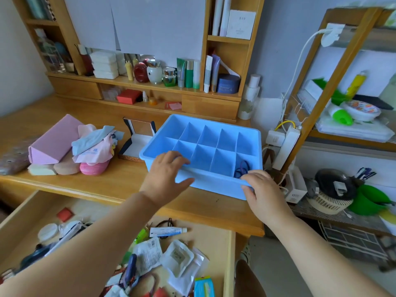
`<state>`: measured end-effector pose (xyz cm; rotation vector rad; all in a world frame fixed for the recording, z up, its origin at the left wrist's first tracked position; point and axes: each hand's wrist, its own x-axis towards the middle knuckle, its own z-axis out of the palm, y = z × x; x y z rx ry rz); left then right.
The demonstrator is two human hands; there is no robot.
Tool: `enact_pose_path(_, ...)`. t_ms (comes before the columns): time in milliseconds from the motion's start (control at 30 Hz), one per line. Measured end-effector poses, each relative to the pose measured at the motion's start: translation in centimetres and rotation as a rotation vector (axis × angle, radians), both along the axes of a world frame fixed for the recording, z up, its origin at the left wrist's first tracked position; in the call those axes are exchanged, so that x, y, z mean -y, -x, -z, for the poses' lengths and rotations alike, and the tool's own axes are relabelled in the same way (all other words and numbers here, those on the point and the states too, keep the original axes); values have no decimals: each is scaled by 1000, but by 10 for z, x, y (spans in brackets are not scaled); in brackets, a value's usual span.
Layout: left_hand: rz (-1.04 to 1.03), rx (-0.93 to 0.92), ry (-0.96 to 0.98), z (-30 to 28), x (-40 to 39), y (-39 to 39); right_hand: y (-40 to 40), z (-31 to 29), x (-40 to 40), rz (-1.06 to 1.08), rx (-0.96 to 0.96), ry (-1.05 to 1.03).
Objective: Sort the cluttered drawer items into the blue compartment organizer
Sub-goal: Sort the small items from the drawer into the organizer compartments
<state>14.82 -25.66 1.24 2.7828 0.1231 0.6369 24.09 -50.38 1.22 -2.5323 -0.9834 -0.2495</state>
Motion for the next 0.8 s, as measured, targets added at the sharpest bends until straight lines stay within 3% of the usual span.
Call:
enact_pose_path(67, -50, -56, -62, -3, -16, 15, 5, -1, -3, -4, -37, 4)
enact_pose_path(400, 58, 15, 70, -10, -14, 52, 45, -2, 5, 4, -29, 18)
enact_pose_path(567, 33, 249, 84, -4, 0, 84, 81, 2, 3, -110, 382, -142)
enact_pose_path(633, 63, 188, 171, 20, 10, 111, 106, 25, -2, -236, 256, -69)
enact_pose_path(667, 53, 104, 225, 38, 15, 125, 117, 39, -7, -269, 93, 16)
enact_pose_path(733, -38, -83, 332, 78, 22, 155, 131, 73, -17, -264, -233, 167)
enact_pose_path(800, -149, -175, 430, 109, 24, 178, 133, 105, -30, -250, -358, 238)
